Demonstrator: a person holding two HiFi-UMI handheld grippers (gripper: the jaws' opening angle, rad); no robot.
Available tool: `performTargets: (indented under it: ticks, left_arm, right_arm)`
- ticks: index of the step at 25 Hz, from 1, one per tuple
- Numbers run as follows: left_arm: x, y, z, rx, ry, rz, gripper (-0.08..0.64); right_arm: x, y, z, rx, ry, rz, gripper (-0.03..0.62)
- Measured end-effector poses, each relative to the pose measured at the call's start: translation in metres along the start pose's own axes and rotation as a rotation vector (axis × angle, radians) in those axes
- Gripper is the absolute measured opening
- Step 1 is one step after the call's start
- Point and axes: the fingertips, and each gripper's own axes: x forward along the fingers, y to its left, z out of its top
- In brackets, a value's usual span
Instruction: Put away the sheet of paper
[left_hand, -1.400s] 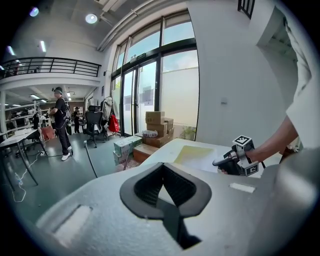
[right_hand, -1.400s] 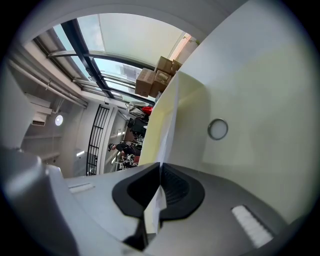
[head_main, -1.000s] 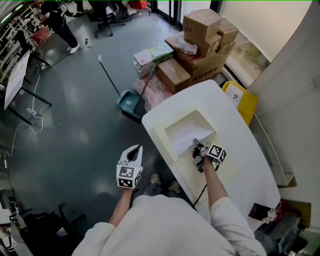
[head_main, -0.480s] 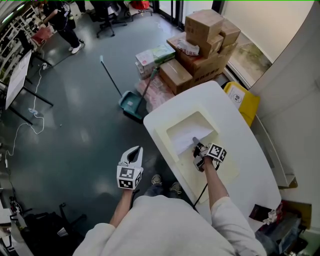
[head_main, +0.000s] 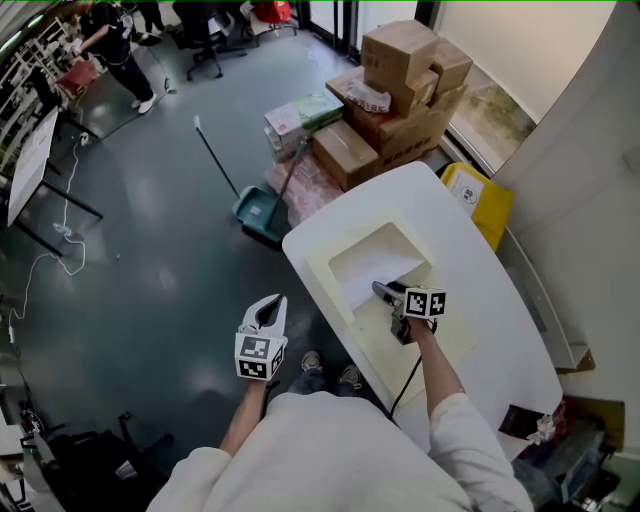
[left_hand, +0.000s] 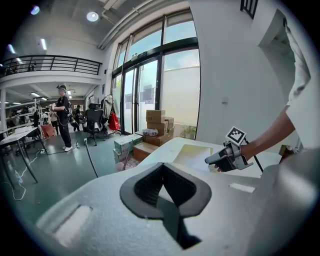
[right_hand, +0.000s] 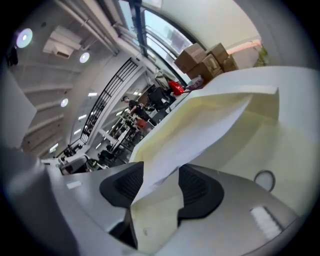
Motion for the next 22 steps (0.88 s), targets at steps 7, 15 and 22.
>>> performTargets:
  ticks: [7, 15, 22]
  left_arm:
    - [0.0, -0.002, 0.001, -0.002, -0.004, -0.008, 0.006]
    - [0.002, -0.004, 0.001, -0.002, -0.002, -0.02, 0.006]
    - [0.008, -0.008, 0.006, 0.004, -0.01, -0.047, 0.006]
  right_arm:
    - [0.0, 0.002, -0.009, -0.274, 0.126, -0.087, 0.236]
    - [0.002, 0.007, -0.025, -0.543, 0.273, -0.118, 0.291]
    - [-0.009, -0.005, -0.036, -0.556, 0.309, -0.183, 0.282]
